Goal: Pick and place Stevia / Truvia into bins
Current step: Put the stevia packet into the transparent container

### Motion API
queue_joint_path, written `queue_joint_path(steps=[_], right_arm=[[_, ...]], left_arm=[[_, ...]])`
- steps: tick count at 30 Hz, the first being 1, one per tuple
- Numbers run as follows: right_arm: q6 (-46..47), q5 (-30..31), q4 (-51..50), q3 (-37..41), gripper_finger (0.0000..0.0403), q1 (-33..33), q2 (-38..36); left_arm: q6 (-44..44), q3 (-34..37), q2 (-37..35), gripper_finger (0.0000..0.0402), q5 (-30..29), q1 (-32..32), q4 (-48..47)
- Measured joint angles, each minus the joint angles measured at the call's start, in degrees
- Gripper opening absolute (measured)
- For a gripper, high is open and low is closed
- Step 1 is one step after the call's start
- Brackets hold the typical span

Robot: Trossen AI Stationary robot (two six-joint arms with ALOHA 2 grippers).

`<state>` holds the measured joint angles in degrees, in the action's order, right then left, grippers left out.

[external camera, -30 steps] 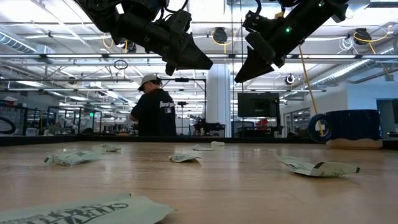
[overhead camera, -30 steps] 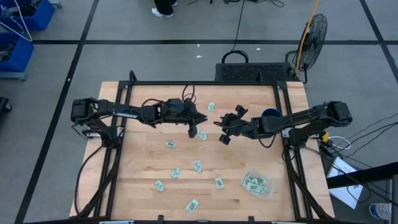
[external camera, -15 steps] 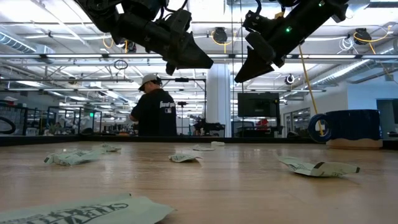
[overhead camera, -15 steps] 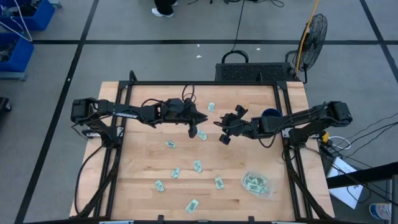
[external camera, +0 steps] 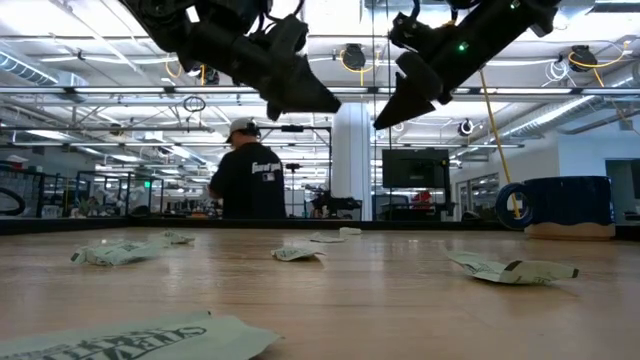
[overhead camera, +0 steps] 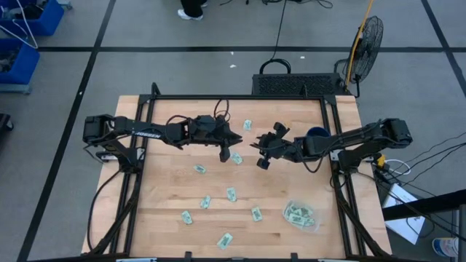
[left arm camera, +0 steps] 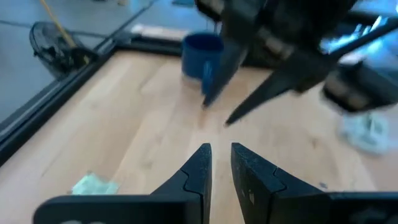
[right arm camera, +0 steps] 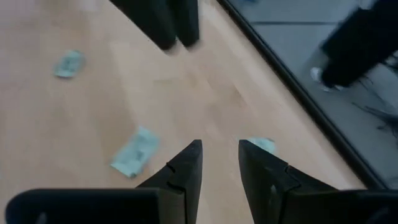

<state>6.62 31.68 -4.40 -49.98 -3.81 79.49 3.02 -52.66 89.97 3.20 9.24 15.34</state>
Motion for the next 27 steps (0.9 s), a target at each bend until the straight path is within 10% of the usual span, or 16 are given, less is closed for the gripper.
queue_joint_path(steps=[7,18,27], right_arm=[[-7.42,-15.34,9.74,-0.02,0.0118,5.42,5.48],[-11.91,-17.48,26.55,-0.04,0.0208,18.87,22.55],[-11.90,-18.29,29.96,0.00,0.0190,23.92,31.03]], left_arm=[[-5.92,0.13,-3.92,0.0065,-6.30,1.99,-14.43],[-7.80,-0.03,-17.54,0.0122,-26.41,2.10,-34.73],[-4.00,-0.04,-21.45,0.0147,-32.44,2.35,-41.09]])
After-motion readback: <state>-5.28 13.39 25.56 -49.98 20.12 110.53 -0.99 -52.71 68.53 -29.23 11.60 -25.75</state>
